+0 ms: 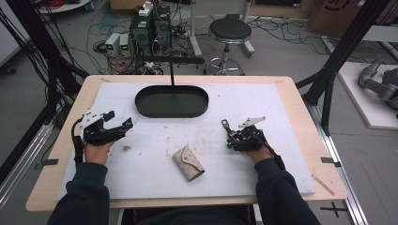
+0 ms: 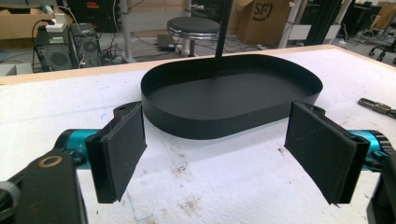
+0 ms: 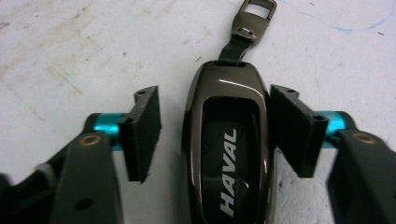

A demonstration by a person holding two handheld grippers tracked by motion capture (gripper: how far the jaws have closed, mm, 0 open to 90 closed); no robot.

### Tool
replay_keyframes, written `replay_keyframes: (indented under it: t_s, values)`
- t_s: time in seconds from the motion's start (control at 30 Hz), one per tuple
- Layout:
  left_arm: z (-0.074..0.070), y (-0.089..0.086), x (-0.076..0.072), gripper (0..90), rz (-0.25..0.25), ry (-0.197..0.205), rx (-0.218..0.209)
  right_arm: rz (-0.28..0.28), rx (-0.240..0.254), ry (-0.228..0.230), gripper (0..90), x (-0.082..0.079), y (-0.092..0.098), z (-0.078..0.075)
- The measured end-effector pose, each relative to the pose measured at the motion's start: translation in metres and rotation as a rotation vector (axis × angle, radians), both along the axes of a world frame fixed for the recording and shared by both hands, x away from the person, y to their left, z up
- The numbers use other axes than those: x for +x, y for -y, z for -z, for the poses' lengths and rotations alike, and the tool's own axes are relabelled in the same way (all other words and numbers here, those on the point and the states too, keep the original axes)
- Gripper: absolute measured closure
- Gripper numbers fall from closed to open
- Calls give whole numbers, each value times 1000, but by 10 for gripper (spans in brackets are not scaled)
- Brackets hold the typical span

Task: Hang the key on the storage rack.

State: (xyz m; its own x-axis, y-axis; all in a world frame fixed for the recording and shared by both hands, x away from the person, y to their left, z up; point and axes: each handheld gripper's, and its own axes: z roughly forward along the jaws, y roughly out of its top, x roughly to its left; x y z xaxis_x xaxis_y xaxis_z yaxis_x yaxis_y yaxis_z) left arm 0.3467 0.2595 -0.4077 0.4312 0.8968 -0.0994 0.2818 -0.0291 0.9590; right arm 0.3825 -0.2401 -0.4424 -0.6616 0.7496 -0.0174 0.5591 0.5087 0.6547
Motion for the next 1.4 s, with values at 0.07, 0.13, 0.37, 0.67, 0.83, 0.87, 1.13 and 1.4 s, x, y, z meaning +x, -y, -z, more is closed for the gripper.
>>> replay_keyframes:
  t_s: [0.07,0.13,0.37,0.67,0.83,0.87,1.13,1.4]
  values:
    - [0,1,0,204,4,-1,4,6,-6,-10,493,1,-1,-2]
    - [0,1,0,206,3,-1,5,11,-35,-17,496,2,-4,-4]
    - [0,-1,0,206,-1,-3,-3,-44,-47,-18,476,5,-3,-4]
    - [0,-2,0,212,-7,-3,-4,2,-95,3,499,0,-11,-8]
    - [1,-4,1,214,-14,-9,-13,-8,-27,74,499,2,-17,-29]
    - [1,-4,1,214,-15,-11,-12,-9,-16,87,499,4,-19,-34]
    - [2,-4,2,218,-9,-14,-15,-22,49,169,498,33,-46,-82]
    - [2,-6,1,219,-15,-9,-19,-26,88,238,498,64,-71,-126]
